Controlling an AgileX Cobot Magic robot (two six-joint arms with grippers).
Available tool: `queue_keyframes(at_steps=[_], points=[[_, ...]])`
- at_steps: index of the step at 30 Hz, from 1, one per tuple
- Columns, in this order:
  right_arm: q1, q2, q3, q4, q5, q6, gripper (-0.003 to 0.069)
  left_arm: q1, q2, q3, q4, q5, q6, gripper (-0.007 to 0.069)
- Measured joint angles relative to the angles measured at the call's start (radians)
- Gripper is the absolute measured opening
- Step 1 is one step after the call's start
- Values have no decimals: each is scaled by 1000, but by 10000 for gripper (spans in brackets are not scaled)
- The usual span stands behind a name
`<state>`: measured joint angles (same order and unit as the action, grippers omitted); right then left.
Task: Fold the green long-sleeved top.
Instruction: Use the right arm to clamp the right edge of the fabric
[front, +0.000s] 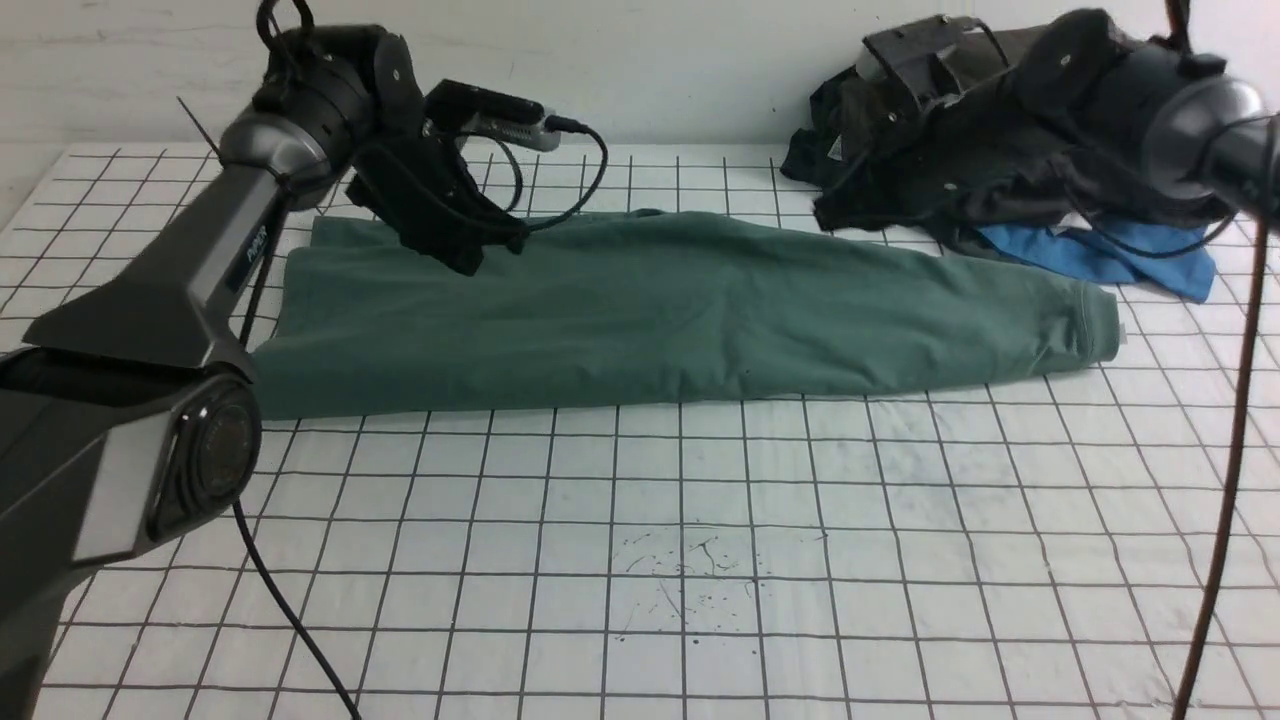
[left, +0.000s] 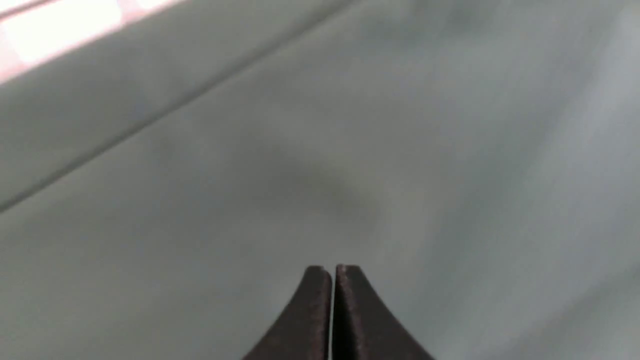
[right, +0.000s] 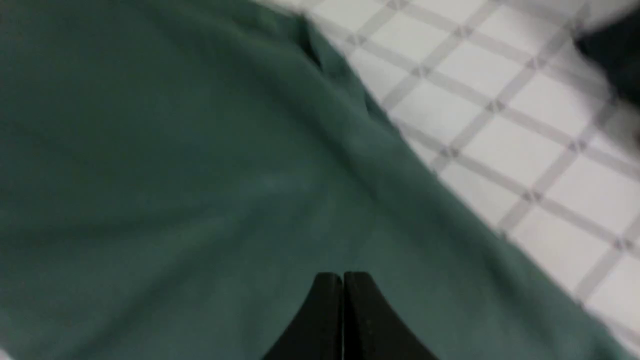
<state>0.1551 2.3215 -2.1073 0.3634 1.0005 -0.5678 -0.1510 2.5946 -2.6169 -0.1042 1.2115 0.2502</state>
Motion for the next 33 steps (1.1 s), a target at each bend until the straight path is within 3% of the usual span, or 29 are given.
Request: queue_keyframes(at_steps=[2, 5, 9, 14, 18, 22, 27, 29, 32, 33], points=[[-24, -11, 0, -267, 142, 220, 8, 24, -51, -13, 32, 25, -22, -8], [-83, -10, 0, -350, 223, 335, 33, 47, -123, -14, 5, 28, -61, -8], [-174, -5, 0, -275, 231, 369, 105, 51, -246, 49, -63, 31, -58, -8], [-293, 12, 0, -217, 232, 408, 324, 37, -540, 342, -104, 35, 2, -8], [-312, 24, 0, -186, 233, 424, 504, 37, -736, 606, -104, 38, 45, -8], [-289, 79, 0, -124, 233, 425, 582, 37, -914, 881, -104, 41, 57, -8], [-255, 107, -3, -126, 229, 428, 573, 37, -1051, 1076, -103, 16, 58, -8], [-244, 113, -10, -138, 226, 429, 534, 37, -1108, 1136, -100, 11, 58, -8], [-237, 114, -11, -144, 220, 428, 434, 37, -1174, 1195, -83, 11, 56, -8], [-237, 114, -11, -140, 220, 428, 364, 37, -1208, 1223, -67, 11, 53, -8]])
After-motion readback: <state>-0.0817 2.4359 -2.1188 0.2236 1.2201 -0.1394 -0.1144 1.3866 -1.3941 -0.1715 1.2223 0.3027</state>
